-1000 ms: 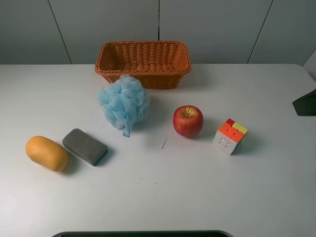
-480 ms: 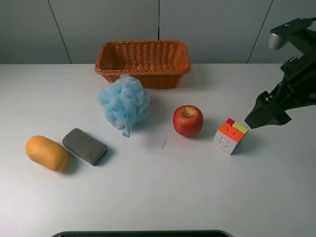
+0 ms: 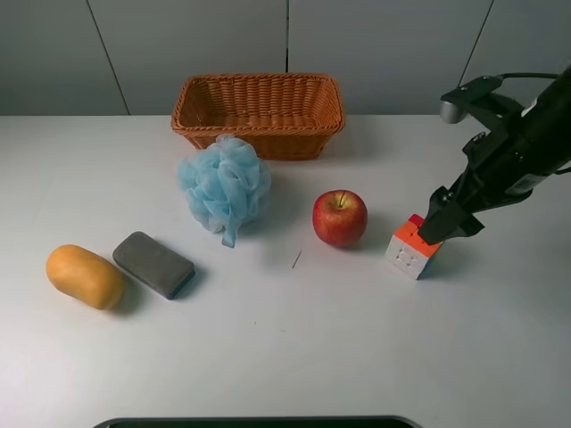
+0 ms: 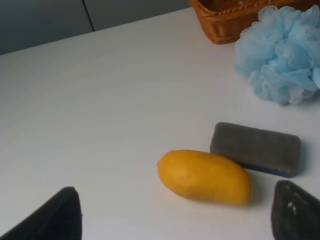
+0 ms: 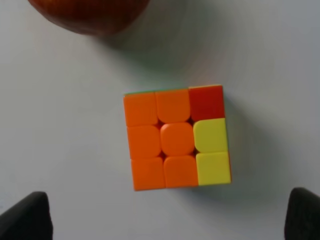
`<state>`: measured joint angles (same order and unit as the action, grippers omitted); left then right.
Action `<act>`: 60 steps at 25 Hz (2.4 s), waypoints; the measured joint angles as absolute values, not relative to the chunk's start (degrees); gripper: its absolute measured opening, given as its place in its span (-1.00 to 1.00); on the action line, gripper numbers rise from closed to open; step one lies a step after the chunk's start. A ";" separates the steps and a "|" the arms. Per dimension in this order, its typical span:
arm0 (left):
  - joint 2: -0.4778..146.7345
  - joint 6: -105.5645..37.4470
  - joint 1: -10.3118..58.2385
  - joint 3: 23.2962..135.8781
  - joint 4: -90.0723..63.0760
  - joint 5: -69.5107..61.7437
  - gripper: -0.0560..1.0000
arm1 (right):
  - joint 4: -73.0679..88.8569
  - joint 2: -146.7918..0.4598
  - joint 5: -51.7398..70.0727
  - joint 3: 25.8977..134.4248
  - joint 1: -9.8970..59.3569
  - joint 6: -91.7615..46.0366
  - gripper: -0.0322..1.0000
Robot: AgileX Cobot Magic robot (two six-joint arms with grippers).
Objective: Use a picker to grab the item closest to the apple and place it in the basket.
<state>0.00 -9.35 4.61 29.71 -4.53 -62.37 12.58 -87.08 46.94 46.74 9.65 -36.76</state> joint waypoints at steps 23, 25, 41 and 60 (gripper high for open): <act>0.00 -9.35 4.61 29.71 -4.53 -62.37 0.49 | 17.28 -103.15 36.71 47.27 9.65 -44.25 0.41; 0.00 -9.35 4.61 29.71 -4.53 -62.37 0.49 | 17.79 -104.53 36.02 47.40 9.65 -44.80 0.41; 0.00 -9.35 4.61 29.71 -4.53 -62.37 0.49 | 19.39 -106.59 34.63 47.67 9.65 -45.54 -0.07; 0.00 -9.35 4.61 29.71 -4.53 -62.37 0.49 | 11.05 -104.81 68.92 76.73 10.23 -26.96 -0.07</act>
